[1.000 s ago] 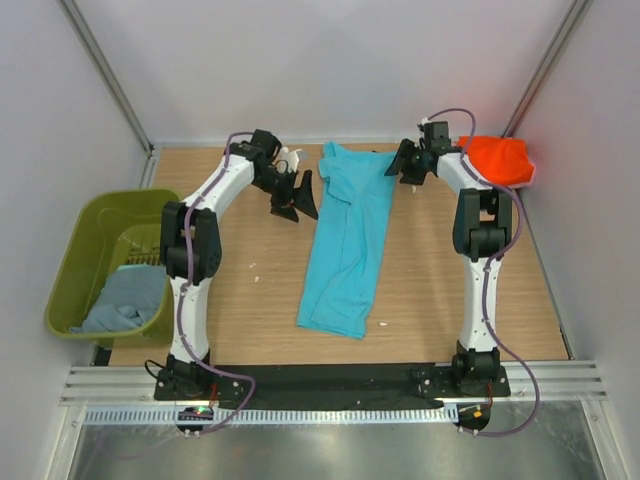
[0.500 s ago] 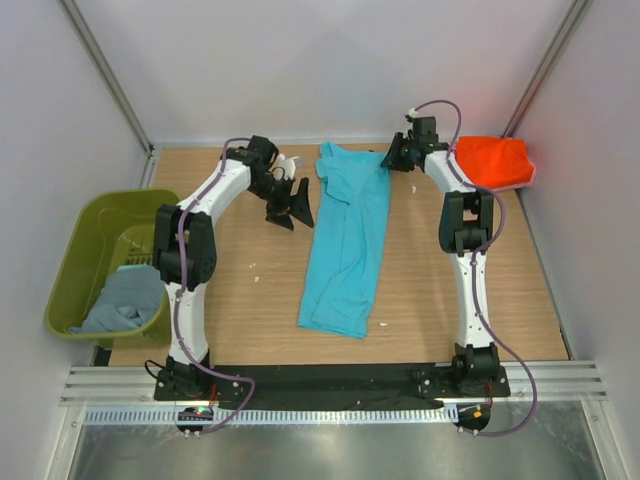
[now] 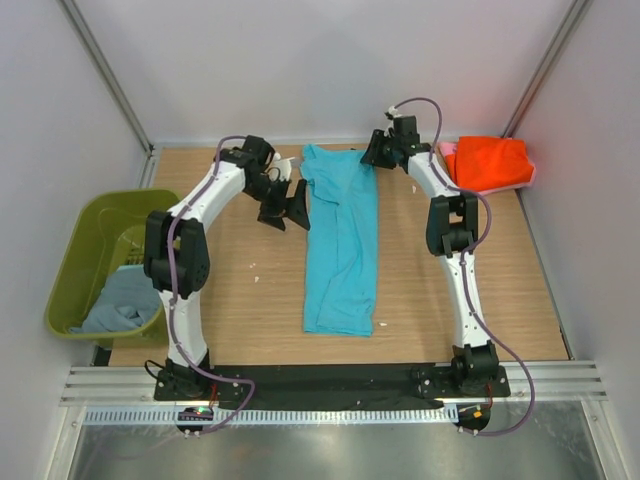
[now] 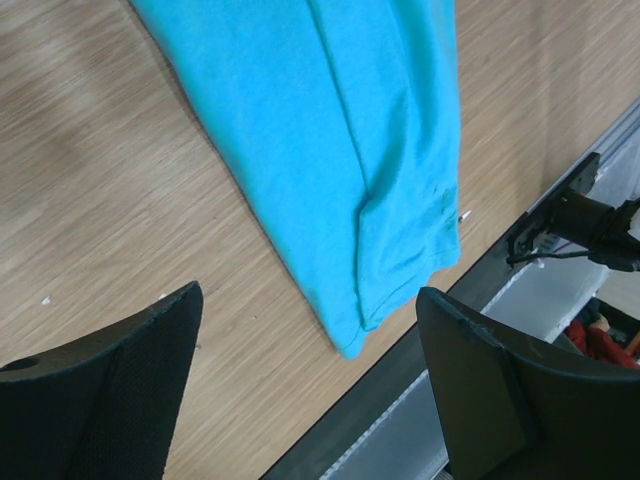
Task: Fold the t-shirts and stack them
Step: Fold the tshirt
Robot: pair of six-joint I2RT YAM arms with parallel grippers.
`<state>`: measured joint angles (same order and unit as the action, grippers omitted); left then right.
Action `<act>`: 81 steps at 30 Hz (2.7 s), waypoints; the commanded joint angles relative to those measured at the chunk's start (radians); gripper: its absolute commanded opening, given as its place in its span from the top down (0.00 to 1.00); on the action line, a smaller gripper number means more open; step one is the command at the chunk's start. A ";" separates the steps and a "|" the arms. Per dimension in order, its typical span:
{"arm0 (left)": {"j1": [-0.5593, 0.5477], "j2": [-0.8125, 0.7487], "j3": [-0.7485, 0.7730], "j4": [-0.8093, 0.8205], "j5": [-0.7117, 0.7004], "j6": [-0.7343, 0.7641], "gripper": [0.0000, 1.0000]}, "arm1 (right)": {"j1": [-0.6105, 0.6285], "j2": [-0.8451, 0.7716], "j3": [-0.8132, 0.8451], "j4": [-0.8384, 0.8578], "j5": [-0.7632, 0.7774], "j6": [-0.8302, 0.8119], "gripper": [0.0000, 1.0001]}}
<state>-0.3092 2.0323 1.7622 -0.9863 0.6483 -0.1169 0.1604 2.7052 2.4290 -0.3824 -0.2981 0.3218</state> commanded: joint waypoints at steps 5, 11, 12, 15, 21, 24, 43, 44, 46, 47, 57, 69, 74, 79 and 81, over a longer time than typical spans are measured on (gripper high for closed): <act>0.050 -0.245 -0.182 0.024 -0.067 -0.142 0.00 | -0.058 -0.331 -0.212 -0.050 0.012 0.055 0.41; 0.067 -0.365 -0.481 0.194 0.059 -0.435 0.00 | -0.044 -0.739 -0.785 -0.067 -0.124 0.221 0.39; 0.064 -0.374 -0.510 0.218 0.048 -0.469 0.04 | -0.032 -0.793 -0.854 -0.072 -0.124 0.249 0.39; 0.050 -0.394 -0.592 0.262 -0.018 -0.553 0.22 | 0.028 -0.972 -1.089 -0.084 -0.137 0.286 0.39; 0.007 -0.426 -0.765 0.365 -0.068 -0.647 0.32 | 0.177 -1.209 -1.470 -0.084 -0.134 0.417 0.39; -0.027 -0.455 -0.852 0.391 -0.091 -0.673 0.38 | 0.177 -1.265 -1.631 -0.081 -0.134 0.464 0.40; -0.218 -0.443 -0.995 0.521 -0.134 -0.759 0.43 | 0.274 -1.415 -1.923 0.011 -0.177 0.550 0.46; -0.228 -0.426 -0.985 0.531 -0.136 -0.760 0.44 | 0.281 -1.411 -1.923 0.014 -0.179 0.550 0.46; -0.246 -0.413 -0.974 0.538 -0.144 -0.765 0.44 | 0.291 -1.395 -1.921 0.025 -0.185 0.554 0.47; -0.249 -0.408 -0.971 0.547 -0.145 -0.773 0.44 | 0.297 -1.388 -1.924 0.036 -0.187 0.557 0.47; -0.274 -0.389 -0.986 0.560 -0.148 -0.793 0.48 | 0.334 -1.338 -1.931 0.053 -0.197 0.560 0.54; -0.311 -0.368 -0.981 0.581 -0.125 -0.820 0.67 | 0.355 -1.341 -1.935 0.080 -0.200 0.547 0.76; -0.312 -0.379 -0.981 0.583 -0.124 -0.820 1.00 | 0.352 -1.357 -1.937 0.091 -0.179 0.533 0.98; -0.312 -0.426 -0.946 0.568 -0.127 -0.788 1.00 | 0.324 -1.384 -1.912 0.059 -0.162 0.493 0.99; -0.309 -0.440 -0.897 0.554 -0.131 -0.749 1.00 | 0.297 -1.403 -1.875 0.043 -0.162 0.459 0.99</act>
<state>-0.6170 1.6505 0.7879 -0.4343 0.5232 -0.9226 0.4885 1.3487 0.4984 -0.3271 -0.4847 0.8337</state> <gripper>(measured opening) 0.007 0.039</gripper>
